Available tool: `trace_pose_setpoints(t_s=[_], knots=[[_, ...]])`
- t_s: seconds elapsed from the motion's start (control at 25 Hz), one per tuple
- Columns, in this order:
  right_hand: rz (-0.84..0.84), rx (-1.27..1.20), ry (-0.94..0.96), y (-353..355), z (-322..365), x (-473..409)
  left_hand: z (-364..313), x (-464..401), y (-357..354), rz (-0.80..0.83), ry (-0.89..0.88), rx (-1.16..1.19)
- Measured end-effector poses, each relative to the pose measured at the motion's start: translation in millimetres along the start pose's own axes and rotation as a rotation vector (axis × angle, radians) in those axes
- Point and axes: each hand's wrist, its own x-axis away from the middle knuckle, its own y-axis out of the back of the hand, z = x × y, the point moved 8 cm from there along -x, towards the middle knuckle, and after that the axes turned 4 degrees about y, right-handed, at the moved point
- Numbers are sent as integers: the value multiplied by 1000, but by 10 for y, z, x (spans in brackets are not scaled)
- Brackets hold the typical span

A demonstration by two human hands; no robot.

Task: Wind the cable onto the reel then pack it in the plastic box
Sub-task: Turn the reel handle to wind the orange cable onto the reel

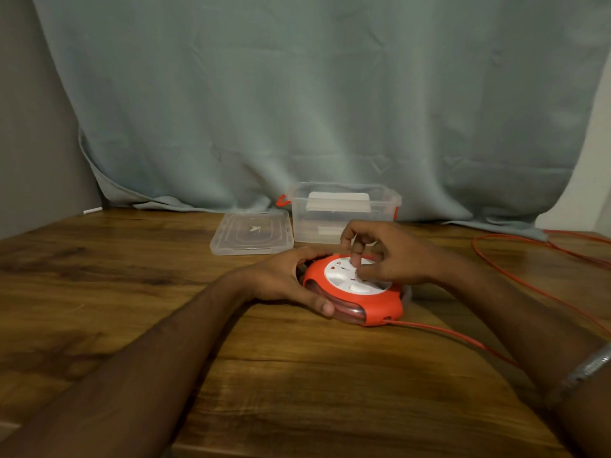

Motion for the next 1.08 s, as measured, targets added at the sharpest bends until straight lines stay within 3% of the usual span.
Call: trace_pose_setpoints(t_s=[0.28, 0.48, 1.08], knots=[[223, -165, -70, 11, -282, 90, 10, -3, -5, 10, 35, -39], [185, -187, -54, 30, -252, 96, 27, 1, -11, 31, 67, -48], [52, 117, 0, -97, 29, 23, 25, -11, 9, 2, 0, -4]])
